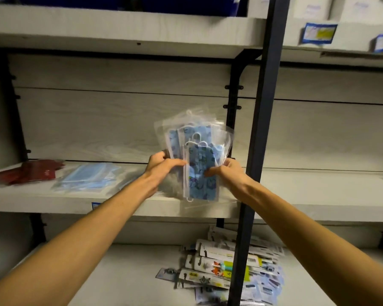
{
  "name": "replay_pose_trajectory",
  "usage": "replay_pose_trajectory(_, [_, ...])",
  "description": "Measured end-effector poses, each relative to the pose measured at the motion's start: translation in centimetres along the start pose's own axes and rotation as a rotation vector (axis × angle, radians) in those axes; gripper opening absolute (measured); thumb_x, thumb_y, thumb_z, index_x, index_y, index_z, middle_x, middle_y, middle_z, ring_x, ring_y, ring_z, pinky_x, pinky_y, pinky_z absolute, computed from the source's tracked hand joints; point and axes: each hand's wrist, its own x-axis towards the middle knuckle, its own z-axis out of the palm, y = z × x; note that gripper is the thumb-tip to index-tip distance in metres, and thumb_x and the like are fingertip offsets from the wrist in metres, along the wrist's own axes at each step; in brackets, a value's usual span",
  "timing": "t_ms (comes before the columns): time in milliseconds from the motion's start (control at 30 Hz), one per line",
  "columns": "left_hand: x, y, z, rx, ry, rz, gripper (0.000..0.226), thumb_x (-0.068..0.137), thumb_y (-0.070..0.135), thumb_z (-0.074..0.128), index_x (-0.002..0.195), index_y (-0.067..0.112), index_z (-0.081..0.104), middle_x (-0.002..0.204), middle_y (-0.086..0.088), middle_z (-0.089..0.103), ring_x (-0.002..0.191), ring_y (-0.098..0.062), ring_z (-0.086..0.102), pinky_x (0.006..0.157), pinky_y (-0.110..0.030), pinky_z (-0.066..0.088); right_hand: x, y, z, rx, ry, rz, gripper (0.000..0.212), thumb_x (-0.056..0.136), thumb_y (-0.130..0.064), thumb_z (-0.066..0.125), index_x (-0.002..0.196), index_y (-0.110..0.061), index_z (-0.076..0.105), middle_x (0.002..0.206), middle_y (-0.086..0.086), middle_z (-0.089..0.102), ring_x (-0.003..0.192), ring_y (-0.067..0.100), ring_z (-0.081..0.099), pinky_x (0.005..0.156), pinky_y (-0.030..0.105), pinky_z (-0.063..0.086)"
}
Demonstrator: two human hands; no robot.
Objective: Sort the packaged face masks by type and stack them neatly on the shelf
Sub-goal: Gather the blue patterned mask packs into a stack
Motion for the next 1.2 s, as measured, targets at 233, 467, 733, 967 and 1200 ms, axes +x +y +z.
replay_pose_trajectory(233, [-5.8, 2.8, 3.4, 0.003, 0.055, 0.147, 0.021, 0.077, 0.004, 0.083, 0.090, 0.018, 0.073, 0.077, 0.008, 0.078, 0.070, -0.006, 0.074, 0.056, -0.019, 0.056, -4.3, -1.1, -3.7, -0.042, -0.012, -0.157, 0.020, 0.087, -0.001, 0.067, 0.105, -0.008, 0.067, 0.097, 0.005, 0.075, 0.088, 0.020, 0.073, 0.070, 0.026, 0.060])
replay_pose_trajectory(467, [-11.2, 6.3, 12.7, 0.075, -0.029, 0.249, 0.022, 0.079, -0.002, 0.080, 0.086, 0.016, 0.071, 0.071, 0.009, 0.075, 0.060, -0.002, 0.070, 0.049, -0.018, 0.052, -9.4, -0.2, -12.7, -0.006, -0.051, -0.236, 0.023, 0.092, -0.001, 0.061, 0.106, -0.019, 0.065, 0.097, -0.001, 0.078, 0.090, 0.018, 0.075, 0.070, 0.028, 0.061])
replay_pose_trajectory(733, [-13.1, 7.1, 25.6, 0.119, -0.248, 0.279, 0.029, 0.083, -0.001, 0.077, 0.107, 0.014, 0.068, 0.100, 0.003, 0.073, 0.085, -0.007, 0.074, 0.068, -0.020, 0.059, -12.9, 4.0, -24.8, 0.032, 0.044, -0.246, 0.023, 0.092, -0.002, 0.065, 0.111, -0.013, 0.067, 0.101, 0.000, 0.078, 0.091, 0.022, 0.076, 0.070, 0.028, 0.061])
replay_pose_trajectory(967, [-9.0, 3.6, 35.5, 0.160, -0.315, 0.039, 0.016, 0.092, 0.014, 0.071, 0.106, 0.020, 0.066, 0.105, 0.000, 0.070, 0.084, -0.006, 0.067, 0.062, -0.014, 0.054, -12.4, 9.1, -32.1, 0.047, 0.211, -0.135, 0.023, 0.091, -0.002, 0.067, 0.111, -0.011, 0.065, 0.093, -0.006, 0.078, 0.086, 0.014, 0.076, 0.064, 0.021, 0.058])
replay_pose_trajectory(1200, [-2.6, 1.4, 40.9, 0.198, -0.512, -0.106, 0.030, 0.092, 0.009, 0.064, 0.122, 0.011, 0.065, 0.114, -0.013, 0.074, 0.109, -0.033, 0.070, 0.095, -0.048, 0.054, -8.0, 11.8, -38.4, 0.043, 0.362, -0.052, 0.025, 0.086, -0.004, 0.072, 0.110, -0.005, 0.065, 0.087, 0.000, 0.078, 0.078, 0.016, 0.076, 0.059, 0.023, 0.057])
